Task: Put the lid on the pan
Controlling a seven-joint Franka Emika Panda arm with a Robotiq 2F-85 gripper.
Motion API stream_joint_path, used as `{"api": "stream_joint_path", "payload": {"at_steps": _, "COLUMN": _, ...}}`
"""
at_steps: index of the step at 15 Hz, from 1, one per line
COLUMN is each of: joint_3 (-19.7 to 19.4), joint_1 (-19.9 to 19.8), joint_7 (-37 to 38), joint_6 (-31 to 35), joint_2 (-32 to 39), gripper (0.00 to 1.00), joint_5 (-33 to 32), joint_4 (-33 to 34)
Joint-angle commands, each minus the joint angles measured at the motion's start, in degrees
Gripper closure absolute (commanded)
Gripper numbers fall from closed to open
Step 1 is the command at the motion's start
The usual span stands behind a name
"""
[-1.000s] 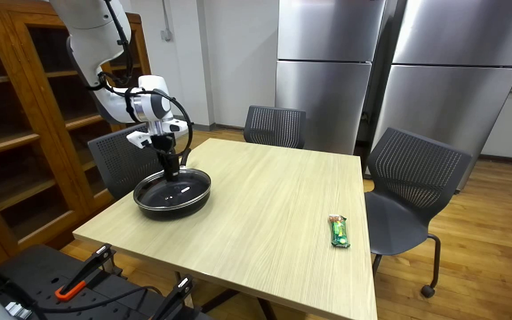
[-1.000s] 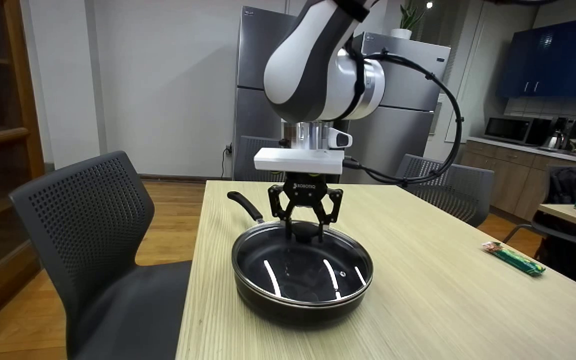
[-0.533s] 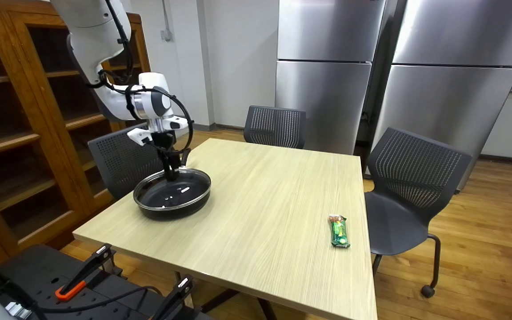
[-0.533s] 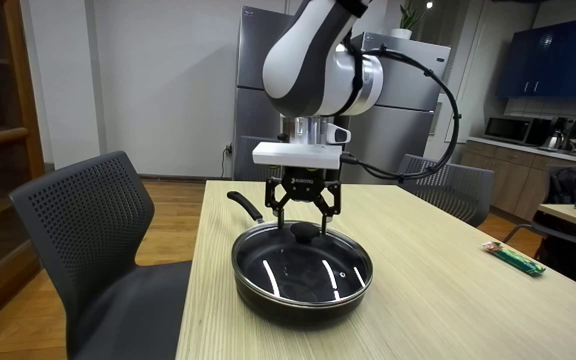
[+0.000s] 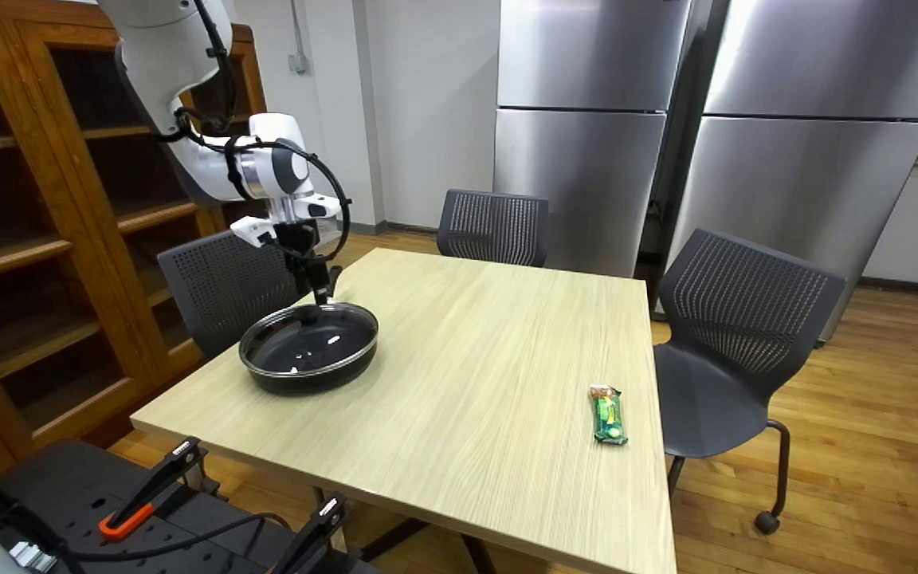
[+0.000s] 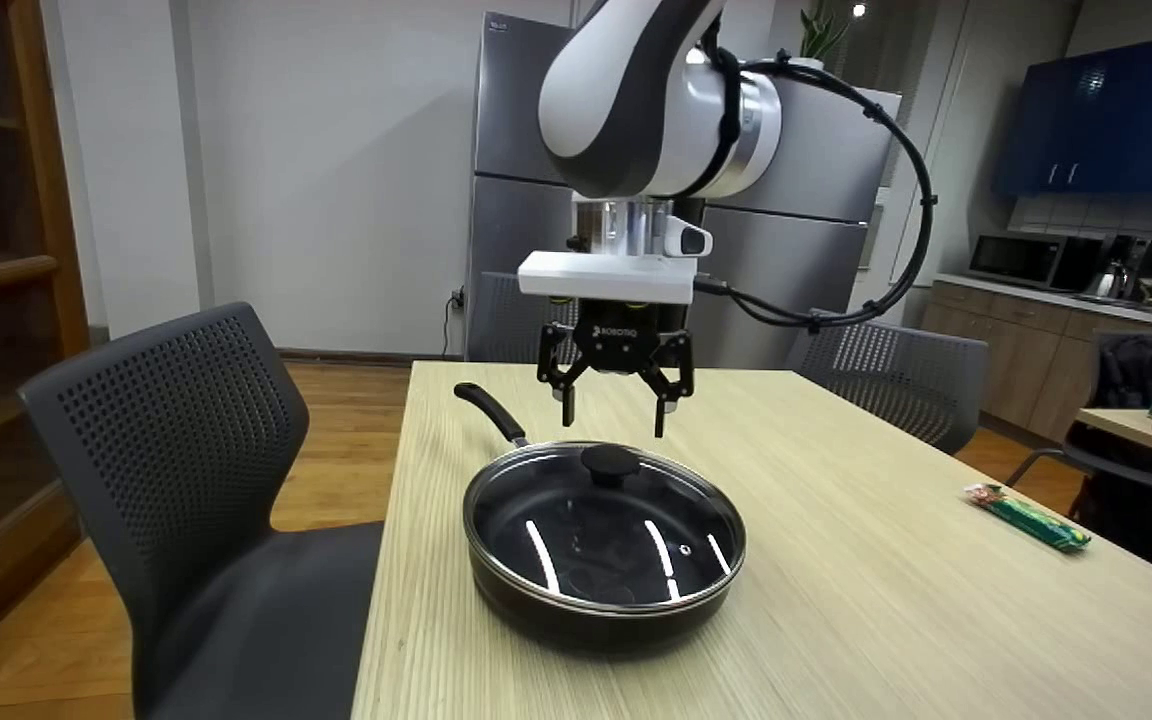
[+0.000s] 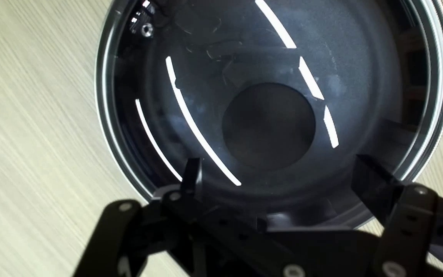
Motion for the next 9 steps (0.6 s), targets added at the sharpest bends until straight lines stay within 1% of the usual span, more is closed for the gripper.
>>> {"api": "stream_joint_path", "payload": {"at_steps": 1, "joint_3": -0.19, "joint_1": -1.20, "joint_7": -3.63, "joint_6": -1.76, "joint_2": -7.01, "gripper": 0.00, "joint_5": -1.02, "joint_4": -7.26}}
{"api": "stream_joint_path", "payload": {"at_steps": 5, "joint_3": -1.16, "joint_1": -2.39, "joint_7": -6.98, "joint_6": -1.86, "joint_2": -12.65, "gripper": 0.00, "joint_5": -2.37, "joint_4": -14.25}}
{"api": "stream_joint_path", "payload": {"at_steps": 9, "joint_3": -2.33, "joint_1": -4.34, "joint_7": -9.75, "joint_6": -1.39, "joint_2": -17.22, "gripper": 0.00, "joint_5": -4.09, "joint_4": -19.82}}
